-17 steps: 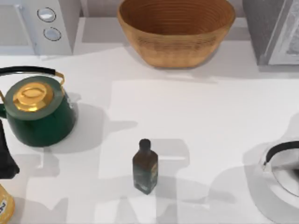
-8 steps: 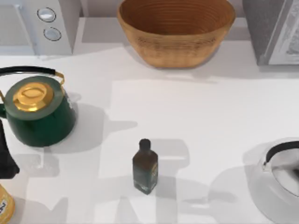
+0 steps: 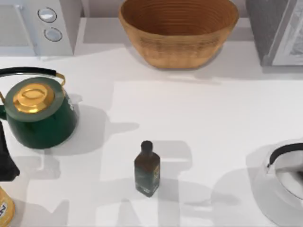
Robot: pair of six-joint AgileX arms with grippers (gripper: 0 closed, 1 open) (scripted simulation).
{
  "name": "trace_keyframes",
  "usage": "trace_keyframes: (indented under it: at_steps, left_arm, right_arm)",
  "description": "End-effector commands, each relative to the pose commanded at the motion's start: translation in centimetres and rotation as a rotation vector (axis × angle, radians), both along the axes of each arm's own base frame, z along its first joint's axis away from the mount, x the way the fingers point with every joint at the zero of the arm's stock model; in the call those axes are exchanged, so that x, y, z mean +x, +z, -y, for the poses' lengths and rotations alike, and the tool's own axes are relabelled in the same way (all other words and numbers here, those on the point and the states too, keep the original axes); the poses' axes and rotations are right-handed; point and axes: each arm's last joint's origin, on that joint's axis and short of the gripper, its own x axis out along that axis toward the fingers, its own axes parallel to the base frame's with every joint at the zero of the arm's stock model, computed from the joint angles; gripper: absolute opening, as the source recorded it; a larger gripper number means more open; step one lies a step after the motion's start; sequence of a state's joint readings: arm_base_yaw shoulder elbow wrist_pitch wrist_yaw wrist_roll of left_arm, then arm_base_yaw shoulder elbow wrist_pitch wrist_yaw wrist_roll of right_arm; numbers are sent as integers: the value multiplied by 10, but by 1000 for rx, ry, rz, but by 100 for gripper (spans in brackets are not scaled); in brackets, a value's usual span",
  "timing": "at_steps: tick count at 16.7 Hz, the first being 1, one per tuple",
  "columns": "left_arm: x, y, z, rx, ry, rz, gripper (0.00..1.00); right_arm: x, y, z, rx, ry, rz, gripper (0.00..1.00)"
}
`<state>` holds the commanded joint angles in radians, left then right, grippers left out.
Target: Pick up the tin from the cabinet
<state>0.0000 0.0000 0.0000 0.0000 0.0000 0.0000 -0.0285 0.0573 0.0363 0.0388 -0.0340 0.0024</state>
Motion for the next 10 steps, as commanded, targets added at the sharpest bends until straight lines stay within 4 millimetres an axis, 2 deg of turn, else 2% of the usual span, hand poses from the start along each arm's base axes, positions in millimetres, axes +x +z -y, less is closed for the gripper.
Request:
trace_keyframes:
  at_steps: [3, 5, 7, 10]
  left_arm:
    - [0, 0, 0, 0, 0, 0, 100]
    - [0, 0, 0, 0, 0, 0, 100]
    - [0, 0, 0, 0, 0, 0, 100]
    - [0, 0, 0, 0, 0, 0, 100]
  right_arm:
    - [6, 28, 3, -8, 40, 45, 0]
    - [17, 50, 7, -18, 84, 66, 0]
    - [36, 72, 13, -29, 136, 75, 0]
    - [79, 93, 30, -43, 228, 70, 0]
